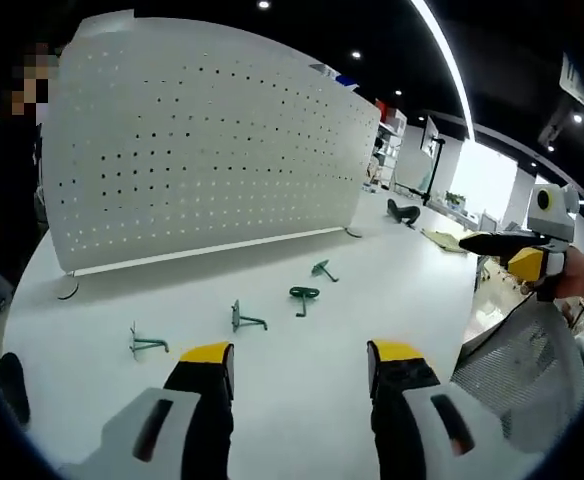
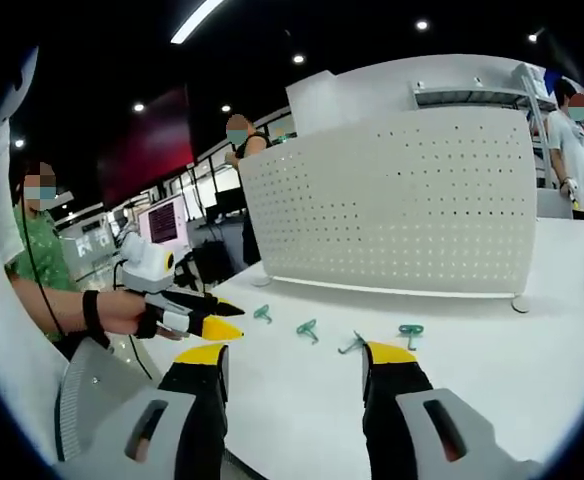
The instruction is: Insert the hook assembly into the mounting plate slot until the hook locks in place.
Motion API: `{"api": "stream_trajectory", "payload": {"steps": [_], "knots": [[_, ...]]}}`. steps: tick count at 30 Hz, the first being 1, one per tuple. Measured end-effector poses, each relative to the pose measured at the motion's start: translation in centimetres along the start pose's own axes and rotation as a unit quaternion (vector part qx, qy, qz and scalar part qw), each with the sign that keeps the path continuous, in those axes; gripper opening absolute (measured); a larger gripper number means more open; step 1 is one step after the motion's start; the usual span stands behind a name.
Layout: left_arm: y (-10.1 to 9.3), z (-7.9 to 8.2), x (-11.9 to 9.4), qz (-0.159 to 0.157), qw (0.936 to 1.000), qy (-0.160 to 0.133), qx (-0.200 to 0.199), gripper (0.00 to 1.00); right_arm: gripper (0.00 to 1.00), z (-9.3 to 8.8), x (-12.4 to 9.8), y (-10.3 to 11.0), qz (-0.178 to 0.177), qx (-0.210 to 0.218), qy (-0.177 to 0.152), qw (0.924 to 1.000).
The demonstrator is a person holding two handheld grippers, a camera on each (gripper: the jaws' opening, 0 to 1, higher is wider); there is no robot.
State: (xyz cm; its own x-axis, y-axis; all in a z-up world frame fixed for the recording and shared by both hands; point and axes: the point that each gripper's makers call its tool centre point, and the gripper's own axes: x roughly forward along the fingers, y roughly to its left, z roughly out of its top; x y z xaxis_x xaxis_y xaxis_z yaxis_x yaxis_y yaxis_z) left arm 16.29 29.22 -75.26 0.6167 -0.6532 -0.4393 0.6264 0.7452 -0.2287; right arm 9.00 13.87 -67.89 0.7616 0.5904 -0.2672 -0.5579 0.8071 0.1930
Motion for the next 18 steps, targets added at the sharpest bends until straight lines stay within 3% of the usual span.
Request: {"api": "stream_trajectory", "payload": {"steps": [18], "knots": [[1.8, -1.3, 1.8, 0.016, 0.9996, 0.02, -0.01, 0.46, 0.54, -0.5, 0.4, 0.2, 0.004, 0.005, 0.004, 1.0]]}}
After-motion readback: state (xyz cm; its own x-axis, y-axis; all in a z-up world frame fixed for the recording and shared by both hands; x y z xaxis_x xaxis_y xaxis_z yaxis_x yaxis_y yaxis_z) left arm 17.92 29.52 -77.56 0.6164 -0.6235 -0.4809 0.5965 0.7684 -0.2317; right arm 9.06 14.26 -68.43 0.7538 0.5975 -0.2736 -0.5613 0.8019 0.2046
